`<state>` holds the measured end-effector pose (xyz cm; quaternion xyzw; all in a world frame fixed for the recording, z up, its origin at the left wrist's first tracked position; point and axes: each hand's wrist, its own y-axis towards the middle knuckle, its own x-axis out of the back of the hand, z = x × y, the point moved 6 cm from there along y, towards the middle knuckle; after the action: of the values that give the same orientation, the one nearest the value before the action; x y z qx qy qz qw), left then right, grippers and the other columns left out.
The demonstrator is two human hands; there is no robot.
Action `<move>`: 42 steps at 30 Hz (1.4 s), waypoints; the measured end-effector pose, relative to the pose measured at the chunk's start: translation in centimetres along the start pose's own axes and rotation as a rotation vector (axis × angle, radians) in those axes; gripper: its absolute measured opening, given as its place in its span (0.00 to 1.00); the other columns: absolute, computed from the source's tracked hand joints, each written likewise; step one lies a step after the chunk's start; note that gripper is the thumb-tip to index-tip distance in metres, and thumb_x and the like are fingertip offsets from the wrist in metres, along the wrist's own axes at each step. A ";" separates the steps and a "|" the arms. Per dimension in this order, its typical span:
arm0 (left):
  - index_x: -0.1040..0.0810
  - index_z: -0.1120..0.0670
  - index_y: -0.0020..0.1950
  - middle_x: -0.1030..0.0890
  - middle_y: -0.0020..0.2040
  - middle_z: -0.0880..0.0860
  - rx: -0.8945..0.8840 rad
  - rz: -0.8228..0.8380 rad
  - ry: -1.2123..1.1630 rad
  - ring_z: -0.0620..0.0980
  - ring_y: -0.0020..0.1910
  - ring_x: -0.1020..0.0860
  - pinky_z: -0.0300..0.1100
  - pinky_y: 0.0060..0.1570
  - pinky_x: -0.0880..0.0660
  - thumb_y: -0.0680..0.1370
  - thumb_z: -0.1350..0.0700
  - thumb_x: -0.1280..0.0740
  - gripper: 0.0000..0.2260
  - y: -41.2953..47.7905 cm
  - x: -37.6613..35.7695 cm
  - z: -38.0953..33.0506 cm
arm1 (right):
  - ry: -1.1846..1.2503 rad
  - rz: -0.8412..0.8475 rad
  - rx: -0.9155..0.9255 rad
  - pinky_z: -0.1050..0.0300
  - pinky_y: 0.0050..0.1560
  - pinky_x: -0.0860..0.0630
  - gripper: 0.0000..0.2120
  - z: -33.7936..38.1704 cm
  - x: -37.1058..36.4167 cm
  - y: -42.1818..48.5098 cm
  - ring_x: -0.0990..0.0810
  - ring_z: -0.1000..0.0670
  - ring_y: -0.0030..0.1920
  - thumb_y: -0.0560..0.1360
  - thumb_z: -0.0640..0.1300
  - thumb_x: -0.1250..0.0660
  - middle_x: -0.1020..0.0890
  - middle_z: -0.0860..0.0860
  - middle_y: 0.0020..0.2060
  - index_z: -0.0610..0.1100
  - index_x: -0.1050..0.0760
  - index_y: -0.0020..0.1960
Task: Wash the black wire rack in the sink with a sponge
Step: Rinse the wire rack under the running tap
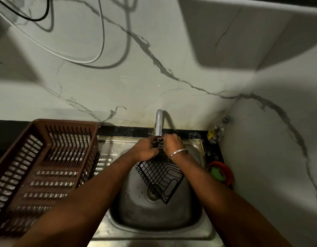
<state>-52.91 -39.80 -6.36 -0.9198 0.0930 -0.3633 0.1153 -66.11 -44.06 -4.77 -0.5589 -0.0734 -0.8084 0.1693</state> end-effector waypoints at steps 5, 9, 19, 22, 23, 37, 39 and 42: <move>0.24 0.48 0.73 0.16 0.64 0.52 -0.004 -0.037 0.069 0.51 0.59 0.18 0.55 0.62 0.19 0.78 0.52 0.28 0.22 -0.2 0.2 -0.8 | -0.055 0.052 0.045 0.46 0.63 0.21 0.17 0.8 -0.8 -0.2 0.19 0.37 0.63 0.81 0.36 0.33 0.20 0.39 0.63 0.41 0.22 0.69; 0.25 0.47 0.75 0.17 0.65 0.52 -0.049 0.009 0.194 0.52 0.60 0.19 0.54 0.64 0.21 0.83 0.51 0.31 0.20 -0.3 0.6 -1.5 | -0.165 0.081 0.121 0.46 0.57 0.20 0.14 0.3 -0.4 0.1 0.17 0.37 0.59 0.83 0.40 0.36 0.18 0.40 0.59 0.43 0.22 0.67; 0.20 0.46 0.66 0.20 0.48 0.51 -0.007 -0.079 0.610 0.51 0.47 0.19 0.50 0.54 0.18 0.87 0.48 0.37 0.10 0.4 1.2 -1.4 | -0.271 0.076 0.187 0.46 0.58 0.22 0.22 -0.2 -0.1 -0.6 0.18 0.39 0.59 0.82 0.43 0.34 0.18 0.42 0.60 0.45 0.29 0.75; 0.17 0.42 0.66 0.15 0.52 0.50 -0.055 -0.085 0.511 0.52 0.50 0.17 0.49 0.53 0.20 0.84 0.39 0.35 0.15 0.4 0.9 -1.1 | -0.256 0.100 0.242 0.45 0.58 0.19 0.19 0.5 0.0 -0.7 0.17 0.39 0.57 0.80 0.39 0.33 0.16 0.43 0.59 0.48 0.25 0.70; 0.17 0.41 0.66 0.14 0.54 0.49 -0.069 -0.095 0.470 0.52 0.52 0.16 0.50 0.55 0.19 0.82 0.37 0.34 0.16 0.4 1.0 -0.9 | -0.240 0.090 0.231 0.45 0.58 0.19 0.19 0.5 0.1 -0.8 0.16 0.40 0.58 0.79 0.37 0.32 0.16 0.44 0.59 0.48 0.24 0.69; 0.10 0.46 0.56 0.11 0.50 0.44 -0.136 -0.186 -0.101 0.41 0.49 0.13 0.50 0.59 0.16 0.73 0.49 0.20 0.12 1.3 2.1 1.7 | -0.378 0.085 0.171 0.47 0.56 0.22 0.14 0.6 1.2 0.3 0.18 0.37 0.59 0.85 0.49 0.38 0.17 0.40 0.58 0.44 0.21 0.66; 0.10 0.51 0.55 0.10 0.50 0.47 -0.178 -0.259 -0.165 0.44 0.50 0.13 0.51 0.58 0.17 0.77 0.59 0.22 0.08 1.2 2.3 1.9 | -0.367 0.081 0.140 0.47 0.57 0.23 0.16 -0.1 1.6 0.4 0.18 0.37 0.60 0.85 0.53 0.37 0.18 0.40 0.59 0.46 0.20 0.66; 0.10 0.52 0.51 0.12 0.45 0.45 -0.232 -0.304 -0.163 0.47 0.46 0.13 0.50 0.53 0.17 0.78 0.60 0.23 0.04 1.4 1.6 1.4 | -0.356 0.067 0.165 0.49 0.52 0.23 0.20 0.6 1.6 0.1 0.17 0.38 0.57 0.83 0.60 0.37 0.17 0.42 0.56 0.49 0.20 0.66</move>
<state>-50.90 -41.34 -6.70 -0.9568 -0.0156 -0.2876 -0.0404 -66.05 -44.23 -3.01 -0.6795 -0.1496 -0.6819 0.2259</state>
